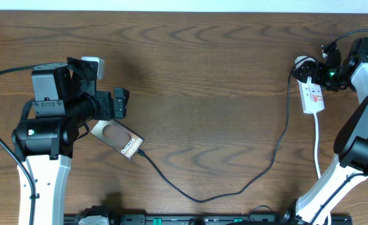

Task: Plug charger to phone and switch on socket
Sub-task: 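Lift the right gripper up and away from the power strip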

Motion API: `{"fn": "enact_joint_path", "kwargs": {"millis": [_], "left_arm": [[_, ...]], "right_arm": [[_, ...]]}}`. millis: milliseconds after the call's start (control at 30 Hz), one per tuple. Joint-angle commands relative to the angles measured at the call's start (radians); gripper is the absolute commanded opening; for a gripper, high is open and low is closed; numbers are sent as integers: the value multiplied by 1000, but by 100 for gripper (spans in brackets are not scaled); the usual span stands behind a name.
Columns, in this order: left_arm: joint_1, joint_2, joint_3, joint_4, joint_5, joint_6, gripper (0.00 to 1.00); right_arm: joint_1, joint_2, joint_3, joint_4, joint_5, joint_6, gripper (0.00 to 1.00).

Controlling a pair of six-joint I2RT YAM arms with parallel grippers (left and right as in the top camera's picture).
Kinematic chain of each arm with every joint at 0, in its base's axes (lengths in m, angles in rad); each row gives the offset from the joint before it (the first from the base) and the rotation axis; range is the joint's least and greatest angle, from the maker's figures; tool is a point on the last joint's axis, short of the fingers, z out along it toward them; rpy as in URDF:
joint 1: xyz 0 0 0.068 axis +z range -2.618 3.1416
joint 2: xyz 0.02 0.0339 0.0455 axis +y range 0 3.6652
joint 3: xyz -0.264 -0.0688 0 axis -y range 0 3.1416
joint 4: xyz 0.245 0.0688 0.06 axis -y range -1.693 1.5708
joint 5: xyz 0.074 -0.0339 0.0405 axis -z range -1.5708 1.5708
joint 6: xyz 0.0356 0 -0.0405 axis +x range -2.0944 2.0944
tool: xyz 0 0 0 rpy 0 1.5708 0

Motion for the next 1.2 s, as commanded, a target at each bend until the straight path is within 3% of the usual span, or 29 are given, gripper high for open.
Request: {"fn": "enact_joint_path", "kwargs": {"millis": [0,233,533,767,1167], "left_arm": [[-2,-1,16,0,-7,10,100],[-2,-1,16,0,-7,10,100],[-2,-1,16,0,-6,10,100],[-2,-1,16,0,-6,10,100],[-2,-1,16,0,-6,10,100]], "right_arm": [[20,61,-17,-84,-12,56,99],[0,-9,48,-137,145,150,99],[5,-282,60,-218,499,409,99],[6,-430,60,-197,470,430,99],[6,-443,60,-197,471,430,99]]}}
